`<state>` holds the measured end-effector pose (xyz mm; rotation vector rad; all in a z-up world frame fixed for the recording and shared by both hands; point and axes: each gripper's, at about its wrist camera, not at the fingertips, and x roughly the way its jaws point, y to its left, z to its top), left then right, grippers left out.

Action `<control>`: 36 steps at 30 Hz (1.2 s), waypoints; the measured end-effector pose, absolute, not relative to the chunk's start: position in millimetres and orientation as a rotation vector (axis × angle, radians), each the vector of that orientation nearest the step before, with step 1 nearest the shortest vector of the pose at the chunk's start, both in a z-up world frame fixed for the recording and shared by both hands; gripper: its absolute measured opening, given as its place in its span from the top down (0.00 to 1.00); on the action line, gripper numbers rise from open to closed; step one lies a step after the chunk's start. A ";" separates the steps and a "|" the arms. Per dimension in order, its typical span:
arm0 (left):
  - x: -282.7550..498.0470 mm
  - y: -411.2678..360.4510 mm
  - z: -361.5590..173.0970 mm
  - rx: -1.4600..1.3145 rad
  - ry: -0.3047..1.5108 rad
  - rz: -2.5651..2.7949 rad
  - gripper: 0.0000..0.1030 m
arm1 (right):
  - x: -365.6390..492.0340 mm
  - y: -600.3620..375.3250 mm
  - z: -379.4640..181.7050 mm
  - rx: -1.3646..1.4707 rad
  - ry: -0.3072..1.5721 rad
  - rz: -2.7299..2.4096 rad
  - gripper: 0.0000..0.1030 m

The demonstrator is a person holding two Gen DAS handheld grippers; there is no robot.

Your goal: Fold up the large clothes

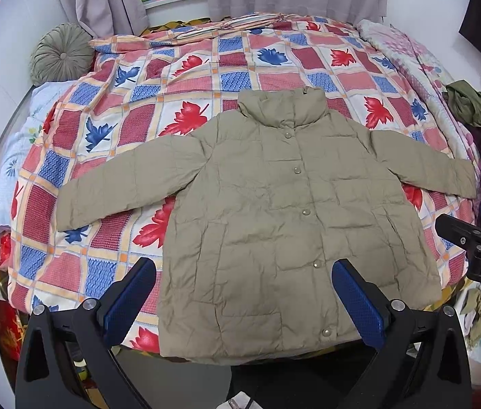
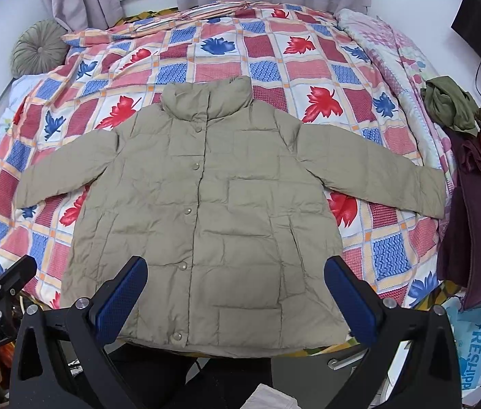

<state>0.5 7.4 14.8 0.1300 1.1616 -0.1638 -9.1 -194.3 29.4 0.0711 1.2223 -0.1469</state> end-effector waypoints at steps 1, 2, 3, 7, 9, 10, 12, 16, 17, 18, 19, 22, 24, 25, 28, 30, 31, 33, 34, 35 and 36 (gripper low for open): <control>0.6 8.7 14.1 0.127 1.163 -0.163 0.00 | -8.9 -194.1 29.2 0.071 1.223 -0.146 0.00; 0.6 9.2 13.7 0.125 1.164 -0.161 0.00 | -9.5 -194.6 29.5 0.070 1.222 -0.147 0.00; 0.7 9.8 13.1 0.124 1.166 -0.161 0.00 | -8.9 -193.9 29.2 0.071 1.223 -0.146 0.00; 1.0 11.2 12.4 0.126 1.164 -0.162 0.00 | -8.8 -193.2 29.1 0.069 1.222 -0.146 0.00; 1.5 12.5 12.7 0.123 1.164 -0.164 0.00 | -8.7 -193.1 29.0 0.068 1.221 -0.147 0.00; 2.0 13.9 12.4 0.122 1.164 -0.163 0.00 | -8.2 -192.9 28.8 0.069 1.223 -0.147 0.00; 2.1 14.2 12.1 0.120 1.165 -0.164 0.00 | -8.7 -193.3 29.3 0.069 1.224 -0.147 0.00; 2.5 15.3 11.8 0.119 1.167 -0.162 0.00 | -7.8 -192.6 28.7 0.071 1.225 -0.149 0.00; 2.3 15.2 11.7 0.119 1.167 -0.163 0.00 | -7.8 -192.9 28.7 0.070 1.224 -0.149 0.00; 2.1 15.3 11.4 0.119 1.167 -0.163 0.00 | -7.6 -193.0 28.5 0.070 1.224 -0.149 0.00; 2.1 14.8 11.6 0.120 1.166 -0.162 0.00 | -7.6 -193.0 28.4 0.070 1.225 -0.148 0.00; 2.3 14.7 11.7 0.120 1.167 -0.162 0.00 | -7.7 -194.1 28.4 0.069 1.227 -0.147 0.00; 2.1 15.3 11.3 0.120 1.167 -0.162 0.00 | -7.3 -193.9 28.4 0.069 1.226 -0.147 0.00; 2.5 14.8 11.8 0.120 1.167 -0.162 0.00 | -7.5 -194.4 28.3 0.069 1.226 -0.147 0.00; 2.4 14.8 11.8 0.119 1.167 -0.163 0.00 | -7.4 -194.7 28.3 0.070 1.227 -0.148 0.00; 2.5 14.8 11.7 0.120 1.166 -0.162 0.00 | -6.9 -194.5 28.0 0.071 1.229 -0.150 0.00; 2.8 14.5 12.0 0.119 1.167 -0.162 0.00 | -6.8 -194.5 28.0 0.070 1.229 -0.149 0.00; 2.7 14.7 11.9 0.119 1.167 -0.162 0.00 | -6.9 -194.8 28.0 0.070 1.229 -0.149 0.00; 2.9 14.4 12.2 0.119 1.167 -0.162 0.00 | -6.8 -194.8 27.9 0.070 1.229 -0.148 0.00; 2.7 14.9 11.7 0.120 1.167 -0.163 0.00 | -7.7 -195.8 28.1 0.068 1.229 -0.147 0.00; 2.9 14.6 12.1 0.119 1.167 -0.163 0.00 | -6.9 -195.1 28.0 0.069 1.228 -0.148 0.00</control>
